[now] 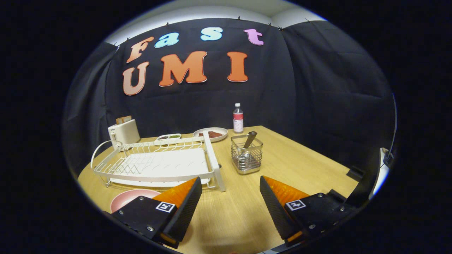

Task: Take the plate from the dish rack, then take the spoon from the basket and place it into the plate.

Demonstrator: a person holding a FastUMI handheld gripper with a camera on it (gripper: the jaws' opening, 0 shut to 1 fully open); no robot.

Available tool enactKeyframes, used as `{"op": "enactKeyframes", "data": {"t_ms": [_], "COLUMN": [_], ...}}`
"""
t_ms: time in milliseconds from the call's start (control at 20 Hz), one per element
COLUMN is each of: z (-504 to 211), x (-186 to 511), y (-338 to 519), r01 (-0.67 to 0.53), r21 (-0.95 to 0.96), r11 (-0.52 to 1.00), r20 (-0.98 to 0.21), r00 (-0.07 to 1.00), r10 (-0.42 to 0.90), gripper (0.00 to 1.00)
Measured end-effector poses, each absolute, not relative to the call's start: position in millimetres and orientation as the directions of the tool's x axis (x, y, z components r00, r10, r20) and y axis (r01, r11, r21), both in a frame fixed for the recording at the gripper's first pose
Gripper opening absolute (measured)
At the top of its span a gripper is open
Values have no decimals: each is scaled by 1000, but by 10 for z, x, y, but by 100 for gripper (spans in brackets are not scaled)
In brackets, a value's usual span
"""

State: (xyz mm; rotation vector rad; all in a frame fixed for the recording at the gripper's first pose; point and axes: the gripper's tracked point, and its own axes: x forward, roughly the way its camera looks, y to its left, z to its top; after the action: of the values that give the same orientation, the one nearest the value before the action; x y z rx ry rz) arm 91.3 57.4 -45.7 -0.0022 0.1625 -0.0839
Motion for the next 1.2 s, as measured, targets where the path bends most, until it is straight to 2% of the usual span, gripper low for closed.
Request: {"op": "enactKeyframes", "data": {"t_ms": [400, 600, 700, 850, 1000, 1100, 1200], "z": [-162, -163, -189, -184, -219, -265, -264], "x": [1680, 2022, 2123, 2213, 2288, 2326, 2343], "y": [134, 170, 206, 252, 241, 220, 230], "r01": [154, 133, 125, 123, 123, 127, 119], "r21": [-48, -49, -62, -86, -65, -47, -42], "r11": [987, 990, 990, 989, 990, 991, 992], "r20": [-36, -6, -1, 18, 3, -13, -17], "r00": [987, 991, 992, 992, 992, 992, 993], "r10": [-156, -134, -125, -122, -123, -128, -120], "gripper": [98, 98, 95, 78, 67, 55, 39]}}
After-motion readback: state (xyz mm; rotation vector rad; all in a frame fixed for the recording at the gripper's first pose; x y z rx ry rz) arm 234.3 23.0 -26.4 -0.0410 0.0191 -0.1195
